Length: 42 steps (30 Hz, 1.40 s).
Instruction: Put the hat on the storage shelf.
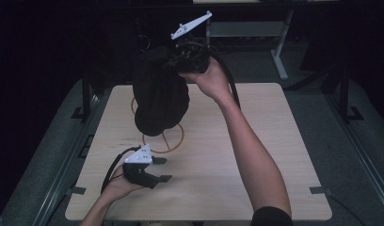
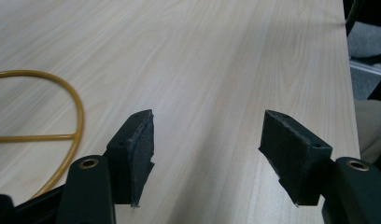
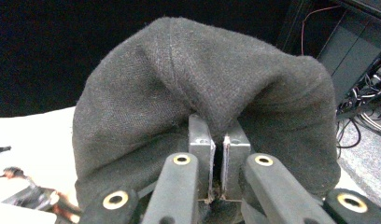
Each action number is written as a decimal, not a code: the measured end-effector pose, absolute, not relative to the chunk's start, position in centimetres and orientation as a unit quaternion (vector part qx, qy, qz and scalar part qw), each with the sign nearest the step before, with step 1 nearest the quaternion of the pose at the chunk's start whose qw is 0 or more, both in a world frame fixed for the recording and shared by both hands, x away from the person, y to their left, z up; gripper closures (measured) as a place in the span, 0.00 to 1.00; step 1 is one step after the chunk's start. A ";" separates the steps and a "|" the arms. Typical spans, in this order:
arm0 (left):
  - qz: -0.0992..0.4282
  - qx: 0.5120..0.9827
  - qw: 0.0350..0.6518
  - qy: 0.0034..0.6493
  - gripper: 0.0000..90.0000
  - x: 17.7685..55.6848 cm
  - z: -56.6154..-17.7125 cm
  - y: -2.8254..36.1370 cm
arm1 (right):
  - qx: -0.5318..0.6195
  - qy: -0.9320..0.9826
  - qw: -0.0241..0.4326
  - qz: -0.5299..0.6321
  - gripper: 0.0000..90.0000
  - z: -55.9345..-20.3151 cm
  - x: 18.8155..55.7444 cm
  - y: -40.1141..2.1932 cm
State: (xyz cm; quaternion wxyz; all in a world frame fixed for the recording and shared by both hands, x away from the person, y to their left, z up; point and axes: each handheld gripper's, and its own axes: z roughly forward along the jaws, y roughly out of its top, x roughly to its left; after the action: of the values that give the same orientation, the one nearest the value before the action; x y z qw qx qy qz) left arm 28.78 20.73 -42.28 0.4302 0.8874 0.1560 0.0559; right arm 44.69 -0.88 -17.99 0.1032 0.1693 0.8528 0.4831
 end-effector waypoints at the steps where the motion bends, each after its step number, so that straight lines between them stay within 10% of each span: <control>1: 0.057 0.889 0.428 0.152 0.38 28.7 -42.2 20.6 | 0.171 0.854 0.101 0.481 0.95 -18.0 44.9 -0.6; 22: 0.012 0.899 0.430 0.077 0.38 27.0 -42.4 18.1 | 0.181 0.854 0.073 0.482 0.93 -21.0 48.3 6.2; 29: 0.001 0.901 0.428 0.066 0.38 26.3 -42.4 17.4 | 0.187 0.874 0.076 0.441 0.68 -23.1 48.6 8.7; 42: 0.014 0.900 0.430 0.071 0.35 26.3 -42.5 17.6 | 0.186 0.875 0.089 0.438 0.54 -23.9 48.0 8.0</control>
State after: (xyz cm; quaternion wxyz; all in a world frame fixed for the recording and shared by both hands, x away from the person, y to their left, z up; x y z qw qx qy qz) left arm 26.31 17.65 -42.53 0.4302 0.8999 0.0706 0.0140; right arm 48.01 8.02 -23.89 0.0889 0.1864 0.8750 0.4379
